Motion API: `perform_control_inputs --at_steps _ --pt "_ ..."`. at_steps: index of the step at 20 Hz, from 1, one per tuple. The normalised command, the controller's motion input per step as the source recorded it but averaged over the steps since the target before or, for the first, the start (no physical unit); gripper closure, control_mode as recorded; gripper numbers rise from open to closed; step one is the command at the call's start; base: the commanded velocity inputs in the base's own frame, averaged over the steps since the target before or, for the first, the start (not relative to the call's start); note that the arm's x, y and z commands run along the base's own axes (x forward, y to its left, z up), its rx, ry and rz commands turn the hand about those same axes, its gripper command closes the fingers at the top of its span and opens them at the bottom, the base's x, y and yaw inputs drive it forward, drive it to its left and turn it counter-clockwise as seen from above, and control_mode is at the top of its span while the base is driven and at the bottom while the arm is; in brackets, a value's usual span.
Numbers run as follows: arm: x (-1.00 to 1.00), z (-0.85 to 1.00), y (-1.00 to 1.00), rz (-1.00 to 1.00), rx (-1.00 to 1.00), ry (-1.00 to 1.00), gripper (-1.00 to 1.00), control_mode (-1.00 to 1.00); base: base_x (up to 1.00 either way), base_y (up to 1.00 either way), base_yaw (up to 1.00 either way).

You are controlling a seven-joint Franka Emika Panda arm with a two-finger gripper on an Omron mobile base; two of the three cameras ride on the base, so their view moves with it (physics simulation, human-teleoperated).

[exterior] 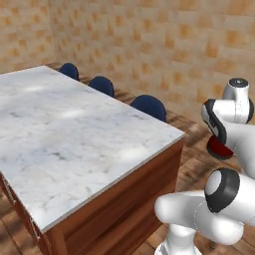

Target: The kettle is done boiling. Turn off the stove, then wait for 300 timesteps before moving the kettle to the dining table.

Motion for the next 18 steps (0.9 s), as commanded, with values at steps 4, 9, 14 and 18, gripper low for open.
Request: perform_control_inputs --at_steps 4,9,14,18 --pt "0.0 0.0 0.0 0.0 0.0 0.0 1.0 1.0 0.21 -0.54 0.3" --pt "0.0 0.0 0.0 0.0 0.0 0.0 1.0 1.0 0.23 -0.49 0.3" --pt "0.0 0.0 0.0 0.0 0.0 0.0 1.0 1.0 0.21 -0.44 0.32" --pt "0.0 0.0 0.0 0.0 0.0 0.0 1.0 1.0 0.16 -0.35 0.34"
